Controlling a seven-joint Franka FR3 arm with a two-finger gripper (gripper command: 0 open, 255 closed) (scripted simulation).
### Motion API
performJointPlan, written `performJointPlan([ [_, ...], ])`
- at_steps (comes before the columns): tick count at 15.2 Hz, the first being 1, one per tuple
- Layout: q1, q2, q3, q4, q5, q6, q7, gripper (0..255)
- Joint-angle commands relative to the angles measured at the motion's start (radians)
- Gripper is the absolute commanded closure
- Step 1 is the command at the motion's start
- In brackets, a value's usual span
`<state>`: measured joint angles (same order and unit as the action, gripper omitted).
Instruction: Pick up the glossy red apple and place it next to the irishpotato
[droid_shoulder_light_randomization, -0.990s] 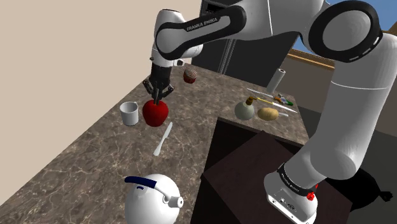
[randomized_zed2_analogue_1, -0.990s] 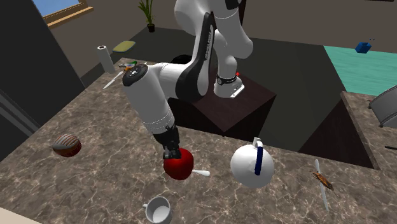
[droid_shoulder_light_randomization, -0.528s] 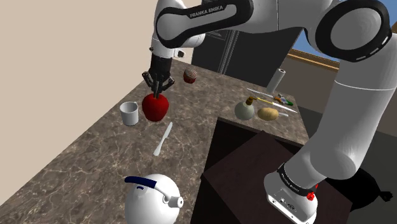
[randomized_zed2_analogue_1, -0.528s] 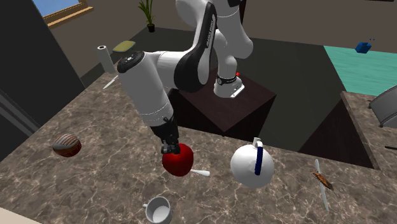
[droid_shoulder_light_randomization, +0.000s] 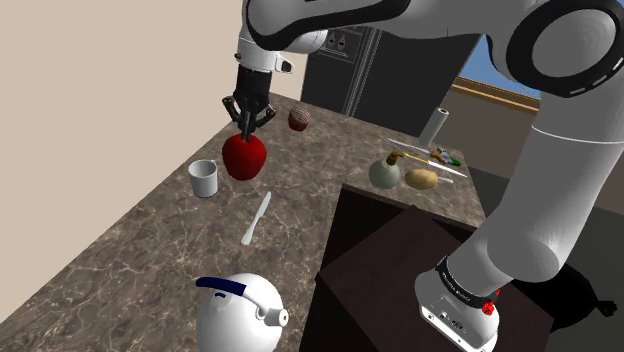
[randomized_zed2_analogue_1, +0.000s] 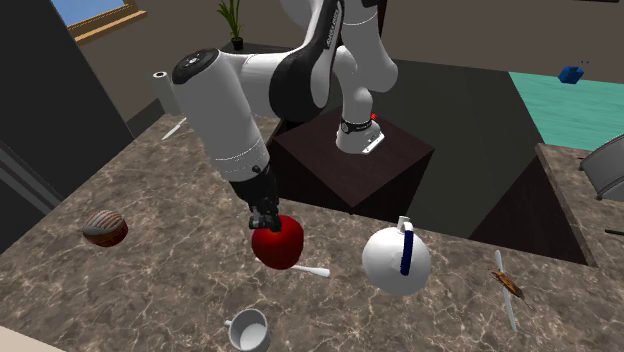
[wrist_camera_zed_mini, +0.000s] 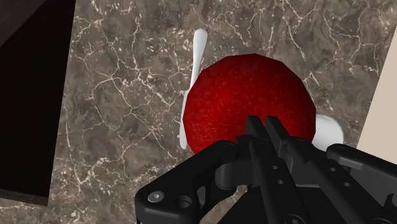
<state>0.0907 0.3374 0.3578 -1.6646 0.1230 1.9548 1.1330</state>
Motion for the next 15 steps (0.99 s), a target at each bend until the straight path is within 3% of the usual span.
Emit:
performJointPlan([
  [1,-0.001,-0.010,0.001,0.014,0.002,-0.023,0.002,255],
  [6,-0.002,-0.022,0.002,0.053,0.004,-0.073,0.010,255],
  [15,-0.143,-0.212,-0.060,-0.181,0.072,-0.063,-0.208,255],
])
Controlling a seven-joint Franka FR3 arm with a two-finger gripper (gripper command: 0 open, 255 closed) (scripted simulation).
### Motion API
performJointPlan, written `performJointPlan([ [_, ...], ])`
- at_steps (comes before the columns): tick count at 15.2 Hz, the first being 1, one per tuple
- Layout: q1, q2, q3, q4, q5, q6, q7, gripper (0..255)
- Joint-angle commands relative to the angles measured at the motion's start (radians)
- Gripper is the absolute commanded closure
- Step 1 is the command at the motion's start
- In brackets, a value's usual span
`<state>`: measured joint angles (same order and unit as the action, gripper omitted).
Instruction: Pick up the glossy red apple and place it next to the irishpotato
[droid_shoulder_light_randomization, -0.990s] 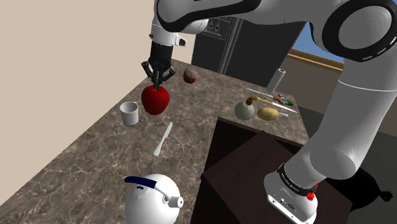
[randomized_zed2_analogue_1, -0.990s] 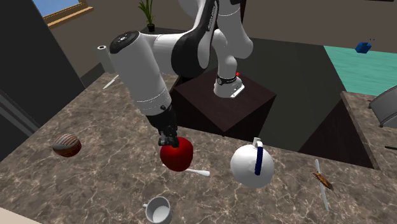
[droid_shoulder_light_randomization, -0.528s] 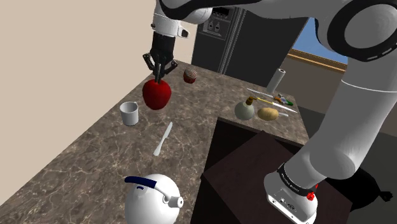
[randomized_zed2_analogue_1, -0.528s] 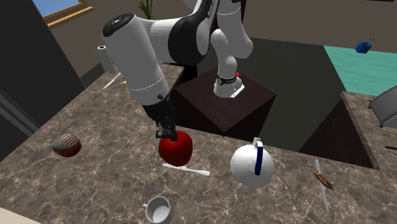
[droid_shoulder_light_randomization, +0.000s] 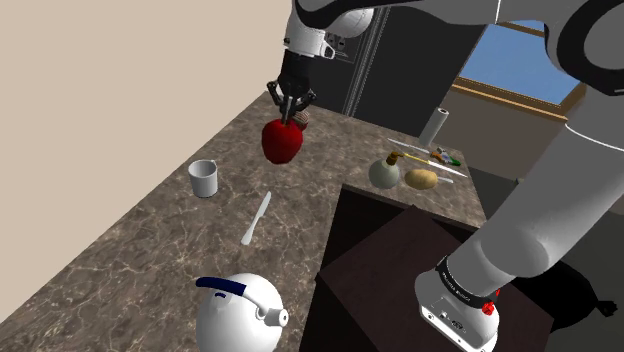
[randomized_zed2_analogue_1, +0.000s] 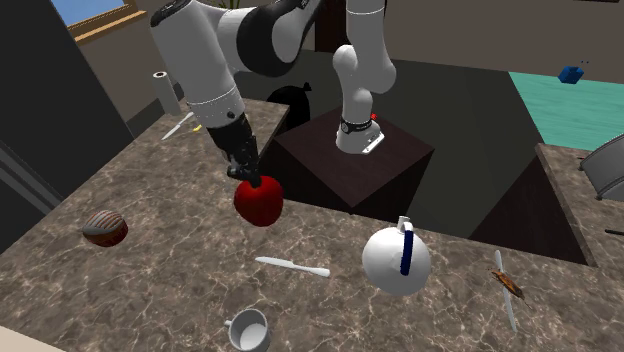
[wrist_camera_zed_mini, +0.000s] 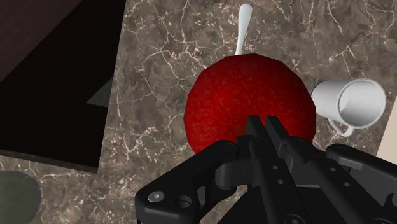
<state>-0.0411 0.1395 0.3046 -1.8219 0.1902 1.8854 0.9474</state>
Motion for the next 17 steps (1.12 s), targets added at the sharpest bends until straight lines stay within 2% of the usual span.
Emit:
performJointPlan([
  [1,-0.025,-0.030,-0.016,-0.043,0.009,0.005,-0.047,255],
  [9,-0.127,-0.128,-0.104,-0.152,0.019,-0.020,-0.238,255],
  [17,-0.223,-0.165,-0.202,-0.188,-0.005,-0.056,-0.421,255],
])
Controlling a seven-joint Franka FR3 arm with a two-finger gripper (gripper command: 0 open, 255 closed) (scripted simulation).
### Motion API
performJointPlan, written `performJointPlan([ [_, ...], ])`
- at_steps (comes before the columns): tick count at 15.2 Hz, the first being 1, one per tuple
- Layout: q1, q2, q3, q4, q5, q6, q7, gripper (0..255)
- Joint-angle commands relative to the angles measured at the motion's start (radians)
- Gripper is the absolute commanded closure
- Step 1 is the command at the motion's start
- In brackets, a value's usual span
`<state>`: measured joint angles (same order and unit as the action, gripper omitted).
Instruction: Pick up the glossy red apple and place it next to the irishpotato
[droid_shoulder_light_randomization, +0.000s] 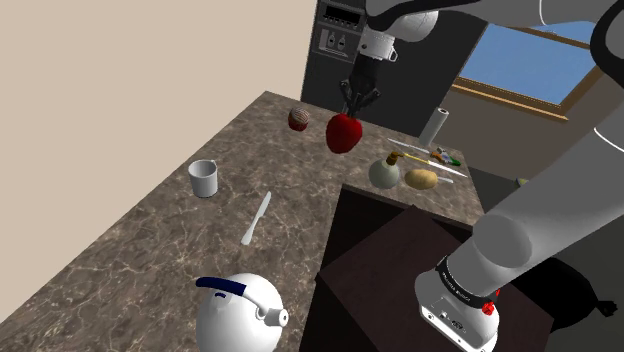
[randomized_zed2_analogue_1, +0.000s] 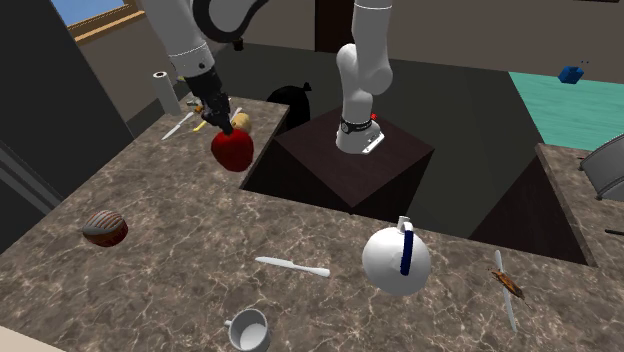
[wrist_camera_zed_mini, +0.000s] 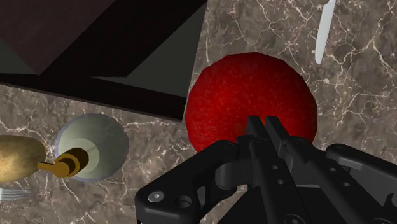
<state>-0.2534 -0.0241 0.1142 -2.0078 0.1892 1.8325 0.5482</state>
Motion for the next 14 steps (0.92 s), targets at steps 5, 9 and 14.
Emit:
performJointPlan([
  [5,-0.070,0.007,-0.073,0.013,-0.027,-0.028,-0.133,255],
  [9,-0.117,0.031,-0.121,0.045,-0.046,-0.049,-0.220,255],
  [14,-0.177,0.082,-0.178,0.111,-0.065,-0.079,-0.328,255],
])
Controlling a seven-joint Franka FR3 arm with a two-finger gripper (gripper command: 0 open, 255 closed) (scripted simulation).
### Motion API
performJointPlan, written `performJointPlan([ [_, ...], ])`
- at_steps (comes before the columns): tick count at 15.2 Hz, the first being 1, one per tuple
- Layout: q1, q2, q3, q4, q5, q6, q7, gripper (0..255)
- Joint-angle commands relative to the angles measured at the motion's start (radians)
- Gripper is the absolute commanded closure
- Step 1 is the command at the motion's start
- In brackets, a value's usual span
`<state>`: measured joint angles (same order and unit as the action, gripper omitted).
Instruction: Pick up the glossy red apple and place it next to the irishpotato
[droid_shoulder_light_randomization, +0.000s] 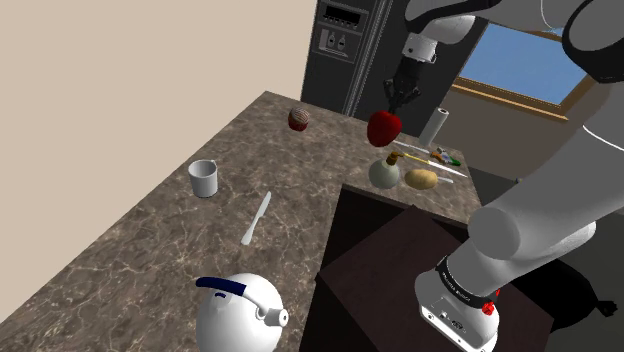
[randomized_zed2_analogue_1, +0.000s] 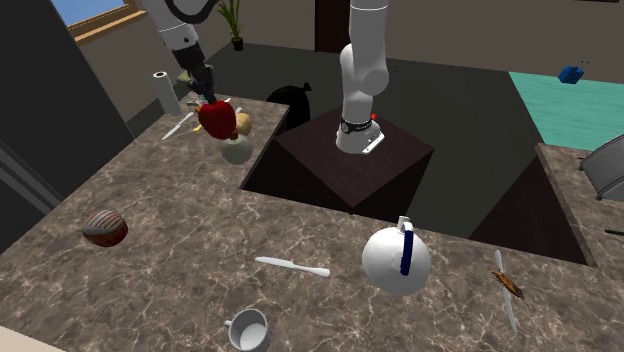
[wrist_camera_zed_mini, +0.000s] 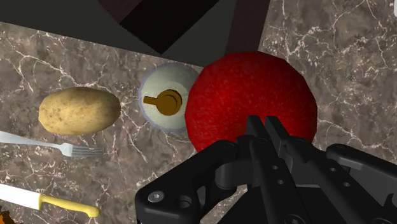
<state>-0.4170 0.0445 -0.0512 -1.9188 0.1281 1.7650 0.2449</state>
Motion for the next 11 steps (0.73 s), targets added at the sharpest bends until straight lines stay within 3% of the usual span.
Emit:
performJointPlan([
  [1,-0.025,0.026,-0.023,0.039,-0.007,-0.018,-0.046,255],
  [11,-0.150,0.205,-0.116,0.279,-0.019,-0.102,-0.251,255],
])
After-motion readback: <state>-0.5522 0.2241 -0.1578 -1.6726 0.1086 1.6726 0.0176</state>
